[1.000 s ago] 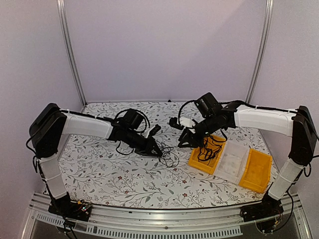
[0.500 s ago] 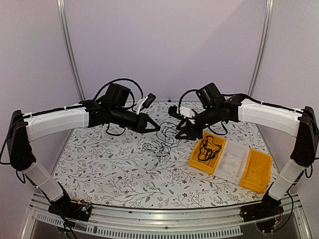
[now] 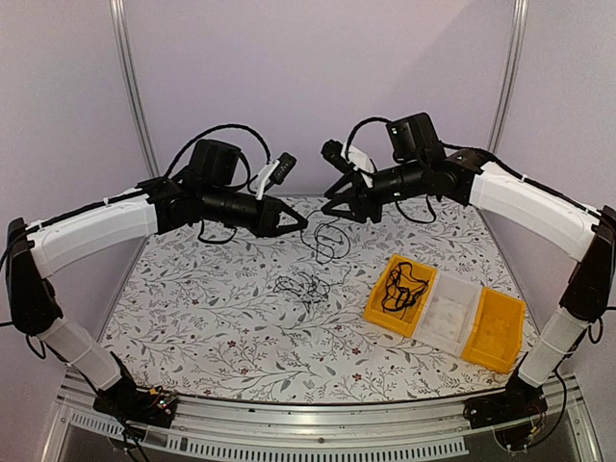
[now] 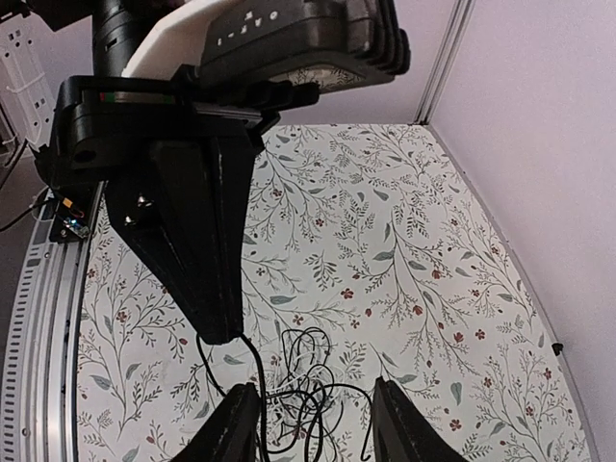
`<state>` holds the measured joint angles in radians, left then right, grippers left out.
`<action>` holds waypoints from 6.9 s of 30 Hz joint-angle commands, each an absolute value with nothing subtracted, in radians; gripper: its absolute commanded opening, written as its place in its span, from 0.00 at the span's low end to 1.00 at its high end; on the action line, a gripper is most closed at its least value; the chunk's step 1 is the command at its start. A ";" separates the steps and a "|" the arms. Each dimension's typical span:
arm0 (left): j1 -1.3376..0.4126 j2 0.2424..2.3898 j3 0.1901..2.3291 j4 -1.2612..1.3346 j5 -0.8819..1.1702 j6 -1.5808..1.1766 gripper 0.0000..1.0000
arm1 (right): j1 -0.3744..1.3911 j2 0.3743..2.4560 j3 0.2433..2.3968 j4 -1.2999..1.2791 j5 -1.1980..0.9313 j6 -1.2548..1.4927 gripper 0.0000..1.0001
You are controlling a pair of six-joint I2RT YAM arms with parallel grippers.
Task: Untangle the cables
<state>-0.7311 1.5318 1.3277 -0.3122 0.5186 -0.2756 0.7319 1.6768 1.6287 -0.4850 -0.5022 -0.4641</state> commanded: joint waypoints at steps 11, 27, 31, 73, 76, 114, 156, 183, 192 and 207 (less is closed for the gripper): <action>-0.740 1.523 1.324 -0.281 0.523 -0.269 0.00 | 0.732 1.688 1.593 -0.530 -0.564 -0.468 0.00; -0.762 1.689 1.318 -0.041 0.088 -0.338 0.13 | 0.730 1.682 1.733 -0.543 -0.600 -0.362 0.00; -0.704 1.755 1.215 0.086 0.031 -0.450 0.08 | 0.720 1.654 1.801 -0.586 -0.641 -0.356 0.00; -0.612 1.607 1.021 0.064 -0.063 -0.370 0.26 | 0.337 1.370 1.339 -0.713 -0.549 -0.529 0.00; -0.609 1.605 1.009 0.067 -0.066 -0.376 0.26 | 0.331 1.373 1.330 -0.731 -0.545 -0.567 0.00; -0.603 1.506 0.881 0.074 -0.098 -0.454 0.27 | 0.325 1.560 1.083 -0.610 -0.550 -0.816 0.00; -0.601 1.527 0.861 0.095 -0.024 -0.431 0.32 | 0.468 1.707 1.367 -0.905 -0.221 -0.729 0.27; -0.657 1.442 0.982 -0.131 -0.058 -0.489 0.34 | 0.484 2.135 1.768 -0.894 -0.713 -0.286 0.56; -0.673 1.416 0.979 -0.158 -0.091 -0.502 0.34 | 0.496 2.245 1.818 -0.894 -0.738 -0.257 0.56; -0.690 1.421 0.988 -0.178 -0.079 -0.456 0.35 | 0.524 2.287 1.858 -0.868 -0.879 -0.230 0.13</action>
<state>-0.6720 1.4330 0.9718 -0.1551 -0.0856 -0.4946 0.5091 2.2734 1.8282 -0.8761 -0.8276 -0.2420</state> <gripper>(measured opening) 0.344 0.188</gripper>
